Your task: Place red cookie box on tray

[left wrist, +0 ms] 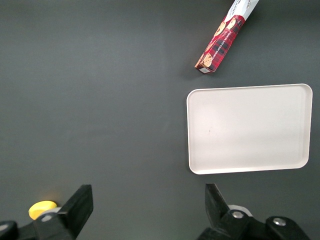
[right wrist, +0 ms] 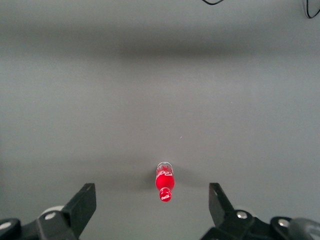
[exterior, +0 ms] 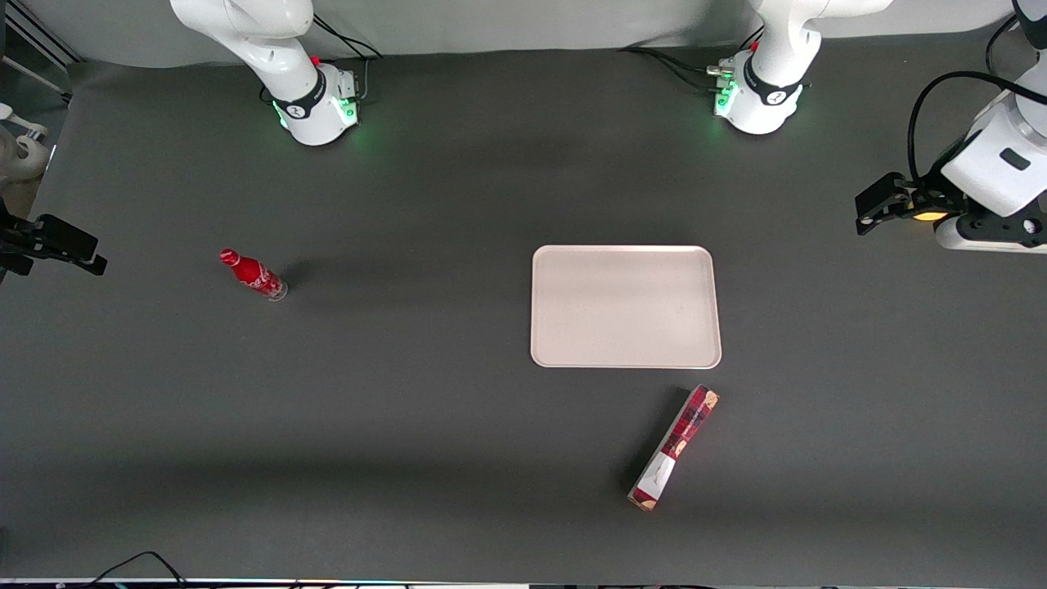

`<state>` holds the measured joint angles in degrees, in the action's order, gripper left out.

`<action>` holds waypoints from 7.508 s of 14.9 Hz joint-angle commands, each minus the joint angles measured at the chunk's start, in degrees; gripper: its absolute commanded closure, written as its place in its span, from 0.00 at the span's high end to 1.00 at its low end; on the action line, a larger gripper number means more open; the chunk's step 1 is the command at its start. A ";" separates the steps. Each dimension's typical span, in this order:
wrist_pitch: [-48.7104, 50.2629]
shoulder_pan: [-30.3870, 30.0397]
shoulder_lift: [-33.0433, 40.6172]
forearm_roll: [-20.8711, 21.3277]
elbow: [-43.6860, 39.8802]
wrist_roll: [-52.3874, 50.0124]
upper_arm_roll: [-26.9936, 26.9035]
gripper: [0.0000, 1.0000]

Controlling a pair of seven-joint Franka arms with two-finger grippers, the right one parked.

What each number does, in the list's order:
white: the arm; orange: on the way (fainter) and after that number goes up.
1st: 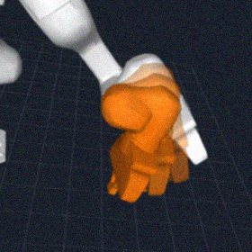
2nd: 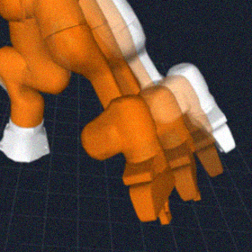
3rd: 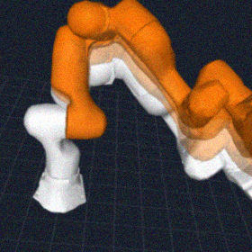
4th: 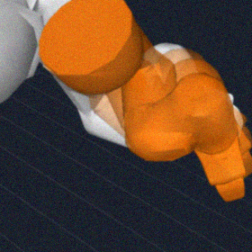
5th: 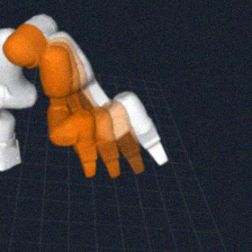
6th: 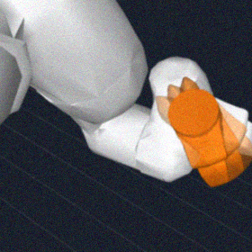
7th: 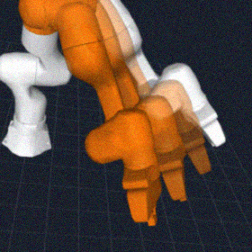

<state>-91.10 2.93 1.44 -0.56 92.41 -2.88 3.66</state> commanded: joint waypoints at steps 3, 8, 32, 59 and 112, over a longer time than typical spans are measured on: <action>1.01 0.85 -0.91 1.34 -1.88 0.42 -0.14 1.00; 0.92 0.85 -1.00 1.61 -1.89 0.77 -0.14 1.00; -0.39 1.46 -9.69 1.53 -8.91 2.70 3.63 1.00; -43.46 6.38 -46.25 14.97 -15.06 4.28 11.02 1.00; -36.47 6.21 -3.39 2.77 29.26 -10.48 9.44 0.00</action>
<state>-113.25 9.30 -11.81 5.22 100.92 -10.31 14.29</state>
